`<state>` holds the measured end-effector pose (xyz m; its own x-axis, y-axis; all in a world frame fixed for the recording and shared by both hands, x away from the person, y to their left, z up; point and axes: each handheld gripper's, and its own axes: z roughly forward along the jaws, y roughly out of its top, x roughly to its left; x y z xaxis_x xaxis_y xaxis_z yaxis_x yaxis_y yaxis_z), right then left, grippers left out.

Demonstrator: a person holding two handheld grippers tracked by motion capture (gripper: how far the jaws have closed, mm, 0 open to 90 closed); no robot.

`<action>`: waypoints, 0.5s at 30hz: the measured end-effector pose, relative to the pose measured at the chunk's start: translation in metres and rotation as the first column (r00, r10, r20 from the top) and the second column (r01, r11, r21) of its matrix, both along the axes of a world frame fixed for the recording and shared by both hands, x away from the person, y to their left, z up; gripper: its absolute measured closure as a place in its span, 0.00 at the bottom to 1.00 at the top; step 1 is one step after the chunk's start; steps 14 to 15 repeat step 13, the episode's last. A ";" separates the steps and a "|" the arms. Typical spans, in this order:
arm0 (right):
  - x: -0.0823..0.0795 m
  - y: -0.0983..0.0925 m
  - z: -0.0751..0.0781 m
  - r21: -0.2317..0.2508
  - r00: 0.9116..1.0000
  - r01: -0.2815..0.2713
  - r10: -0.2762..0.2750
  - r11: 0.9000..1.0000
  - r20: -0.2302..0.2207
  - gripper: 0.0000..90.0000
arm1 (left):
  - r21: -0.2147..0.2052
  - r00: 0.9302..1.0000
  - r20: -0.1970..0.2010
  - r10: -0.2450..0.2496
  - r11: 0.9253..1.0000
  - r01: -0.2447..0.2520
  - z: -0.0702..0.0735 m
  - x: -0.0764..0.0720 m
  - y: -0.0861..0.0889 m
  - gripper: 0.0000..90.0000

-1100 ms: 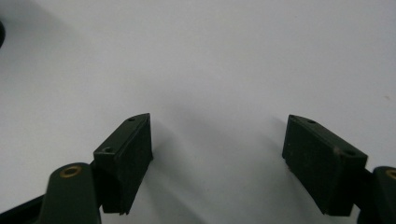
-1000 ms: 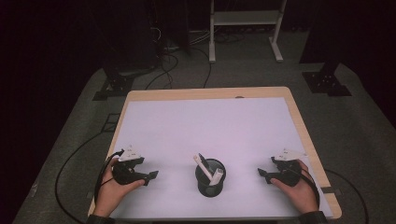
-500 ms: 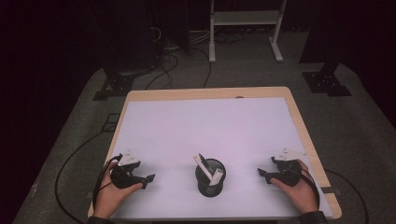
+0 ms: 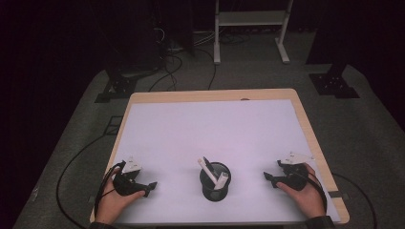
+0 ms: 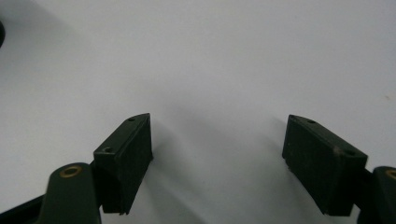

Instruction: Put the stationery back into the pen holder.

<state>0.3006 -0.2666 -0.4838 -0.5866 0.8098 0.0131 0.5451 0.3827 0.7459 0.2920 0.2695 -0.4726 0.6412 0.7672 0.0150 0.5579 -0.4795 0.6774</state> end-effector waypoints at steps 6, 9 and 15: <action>0.000 0.000 0.000 -0.001 1.000 0.000 0.000 1.000 0.000 0.26 | -0.028 0.999 0.046 -0.012 1.000 0.013 -0.005 -0.003 0.003 0.06; 0.000 0.000 0.000 0.000 1.000 0.000 0.000 1.000 0.000 0.26 | -0.030 0.999 0.047 -0.011 0.999 0.012 -0.006 -0.003 0.003 0.06; -0.001 0.000 0.000 -0.001 1.000 0.002 -0.002 1.000 0.002 0.25 | -0.031 0.999 0.049 -0.011 0.999 0.013 -0.006 -0.003 0.004 0.06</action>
